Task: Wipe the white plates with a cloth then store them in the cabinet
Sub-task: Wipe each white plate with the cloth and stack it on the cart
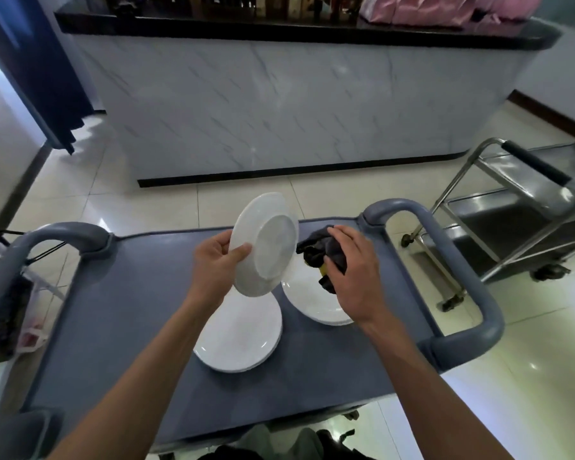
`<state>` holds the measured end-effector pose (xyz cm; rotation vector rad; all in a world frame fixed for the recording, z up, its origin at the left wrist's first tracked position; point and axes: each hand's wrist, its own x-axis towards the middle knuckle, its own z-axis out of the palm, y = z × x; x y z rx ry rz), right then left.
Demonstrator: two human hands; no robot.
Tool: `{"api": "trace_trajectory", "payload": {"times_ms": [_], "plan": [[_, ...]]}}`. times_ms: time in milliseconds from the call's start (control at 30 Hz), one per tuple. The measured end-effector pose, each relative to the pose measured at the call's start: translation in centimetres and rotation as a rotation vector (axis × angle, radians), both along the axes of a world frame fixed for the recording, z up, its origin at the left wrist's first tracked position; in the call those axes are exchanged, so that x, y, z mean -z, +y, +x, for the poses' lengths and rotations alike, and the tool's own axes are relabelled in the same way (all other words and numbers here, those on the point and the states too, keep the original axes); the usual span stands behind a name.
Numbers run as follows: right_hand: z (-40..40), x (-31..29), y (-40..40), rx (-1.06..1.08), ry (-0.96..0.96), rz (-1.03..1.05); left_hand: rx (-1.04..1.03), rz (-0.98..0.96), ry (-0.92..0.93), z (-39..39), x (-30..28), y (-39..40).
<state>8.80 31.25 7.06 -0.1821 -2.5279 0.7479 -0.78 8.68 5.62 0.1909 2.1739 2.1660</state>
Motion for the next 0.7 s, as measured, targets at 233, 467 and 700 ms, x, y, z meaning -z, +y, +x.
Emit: {"api": "trace_trajectory", "payload": {"times_ms": [233,467,700], "plan": [[2.0,-1.5,5.7,0.041,0.011,-0.028,0.046,-0.469,0.321,0.7,-1.0,6.9],[3.4,-1.9,10.3,0.057,-0.013,-0.038,0.133,-0.745,0.684,2.2,-0.2,11.0],[4.3,-1.3,14.0,0.071,-0.029,-0.06,0.165,-0.921,0.844,3.7,1.5,14.1]]}}
